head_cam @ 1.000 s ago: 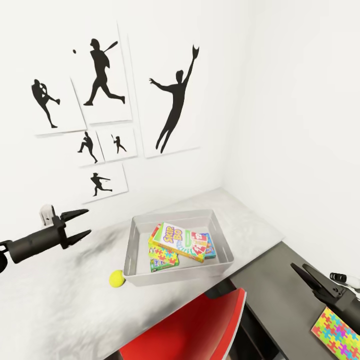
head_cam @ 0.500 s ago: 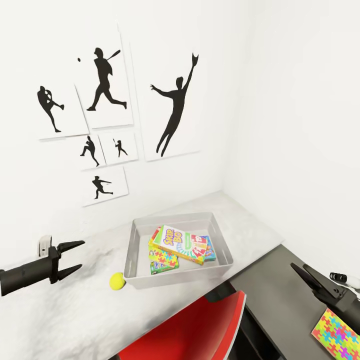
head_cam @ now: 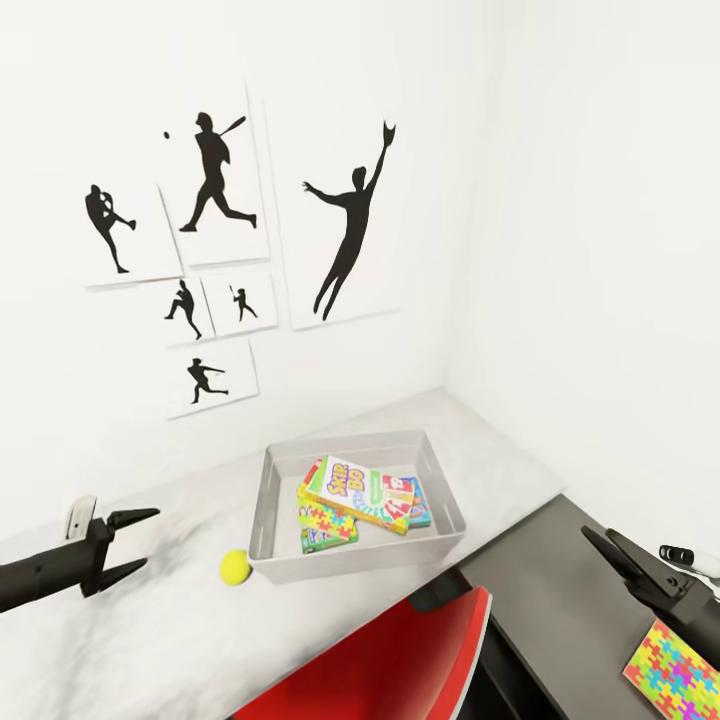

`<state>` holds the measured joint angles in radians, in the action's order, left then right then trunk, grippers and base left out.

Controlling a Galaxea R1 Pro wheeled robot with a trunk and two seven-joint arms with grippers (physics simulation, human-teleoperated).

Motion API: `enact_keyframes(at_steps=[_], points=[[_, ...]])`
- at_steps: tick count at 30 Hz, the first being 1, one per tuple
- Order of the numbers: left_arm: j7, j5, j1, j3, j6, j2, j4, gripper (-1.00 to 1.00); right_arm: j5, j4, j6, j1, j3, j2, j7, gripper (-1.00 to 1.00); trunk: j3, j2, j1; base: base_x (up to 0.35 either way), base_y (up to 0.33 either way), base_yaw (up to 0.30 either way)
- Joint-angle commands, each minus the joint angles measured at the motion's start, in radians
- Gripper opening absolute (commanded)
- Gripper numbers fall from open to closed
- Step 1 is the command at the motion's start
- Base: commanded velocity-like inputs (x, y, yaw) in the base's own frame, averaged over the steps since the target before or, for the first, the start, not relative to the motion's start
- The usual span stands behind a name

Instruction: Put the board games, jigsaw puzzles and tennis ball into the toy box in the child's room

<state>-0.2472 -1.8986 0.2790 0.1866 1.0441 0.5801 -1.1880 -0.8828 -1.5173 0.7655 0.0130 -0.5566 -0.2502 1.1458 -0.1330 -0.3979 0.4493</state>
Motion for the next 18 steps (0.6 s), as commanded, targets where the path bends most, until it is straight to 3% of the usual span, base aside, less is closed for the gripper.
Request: enact_keyframes(at_steps=[1, 11, 18], points=[[-0.01, 0.0, 0.001, 0.001, 0.003, 0.0, 0.001, 1.0, -0.004, -0.001, 0.006, 0.001, 0.0, 0.0, 0.0, 1.0, 0.0, -0.002, 0.001, 0.0, 0.0, 0.0], [-0.009, 0.088, 0.001, -0.001, 0.003, -0.002, 0.002, 1.0, -0.003, -0.001, 0.003, 0.001, 0.0, 0.002, 0.0, 1.0, 0.016, -0.002, 0.001, 0.0, 0.0, 0.0], [-0.008, 0.102, 0.001, -0.001, 0.003, -0.008, 0.003, 1.0, -0.002, -0.001, 0.002, 0.001, 0.0, 0.003, 0.0, 1.0, 0.026, -0.002, 0.001, 0.0, 0.0, 0.0]])
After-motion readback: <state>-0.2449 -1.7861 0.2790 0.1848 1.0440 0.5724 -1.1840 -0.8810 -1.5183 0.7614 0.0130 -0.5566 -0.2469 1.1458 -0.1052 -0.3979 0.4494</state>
